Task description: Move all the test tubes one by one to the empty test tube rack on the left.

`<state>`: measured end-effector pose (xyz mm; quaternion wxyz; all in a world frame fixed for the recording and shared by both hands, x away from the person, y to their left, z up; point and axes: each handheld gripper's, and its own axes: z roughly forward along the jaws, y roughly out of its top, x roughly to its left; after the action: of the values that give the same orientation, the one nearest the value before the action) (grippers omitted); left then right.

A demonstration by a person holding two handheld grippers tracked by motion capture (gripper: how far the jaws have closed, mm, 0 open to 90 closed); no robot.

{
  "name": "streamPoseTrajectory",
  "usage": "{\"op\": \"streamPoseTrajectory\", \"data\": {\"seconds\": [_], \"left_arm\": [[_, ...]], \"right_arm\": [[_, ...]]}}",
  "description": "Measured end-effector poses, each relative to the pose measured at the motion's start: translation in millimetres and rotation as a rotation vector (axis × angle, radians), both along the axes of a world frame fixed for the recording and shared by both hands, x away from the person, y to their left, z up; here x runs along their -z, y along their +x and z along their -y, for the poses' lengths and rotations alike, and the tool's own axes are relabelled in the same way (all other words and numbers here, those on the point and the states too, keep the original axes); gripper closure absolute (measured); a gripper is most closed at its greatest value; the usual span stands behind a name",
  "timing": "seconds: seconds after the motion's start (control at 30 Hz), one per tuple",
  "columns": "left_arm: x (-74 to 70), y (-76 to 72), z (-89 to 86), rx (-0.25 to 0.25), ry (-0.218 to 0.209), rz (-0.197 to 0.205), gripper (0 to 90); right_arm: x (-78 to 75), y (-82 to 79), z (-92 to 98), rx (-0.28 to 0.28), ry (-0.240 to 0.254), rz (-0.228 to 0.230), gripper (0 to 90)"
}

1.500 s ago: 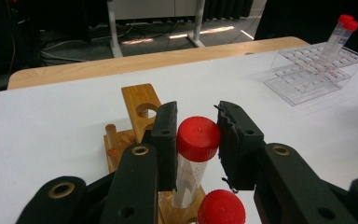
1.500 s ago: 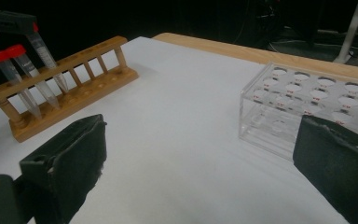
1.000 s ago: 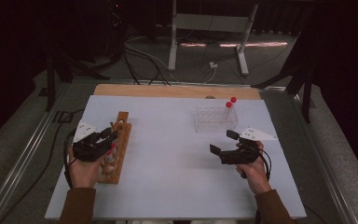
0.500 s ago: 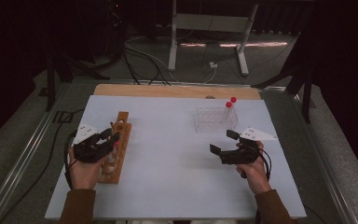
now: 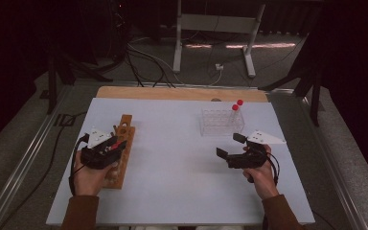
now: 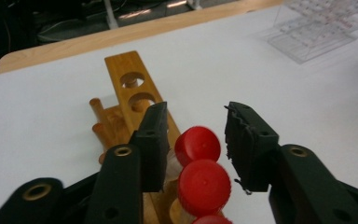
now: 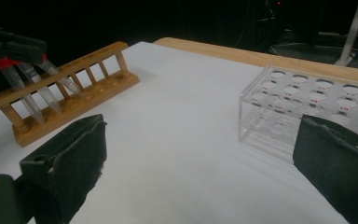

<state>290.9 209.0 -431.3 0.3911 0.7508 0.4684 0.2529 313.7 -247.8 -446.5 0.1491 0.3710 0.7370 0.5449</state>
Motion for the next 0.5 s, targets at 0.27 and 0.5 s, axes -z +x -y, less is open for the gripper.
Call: {"op": "streamPoseTrajectory", "data": {"seconds": [0.27,0.5], "left_arm": [[-3.9,0.0,-2.6,-0.010,-0.028,0.003,69.5],[-6.6,0.3,-9.3,-0.026,-0.086,-0.004,70.2]], "right_arm": [[0.5,0.4,0.2,0.000,0.004,0.000,2.6],[0.7,0.6,0.7,0.001,0.008,-0.002,2.6]]}}
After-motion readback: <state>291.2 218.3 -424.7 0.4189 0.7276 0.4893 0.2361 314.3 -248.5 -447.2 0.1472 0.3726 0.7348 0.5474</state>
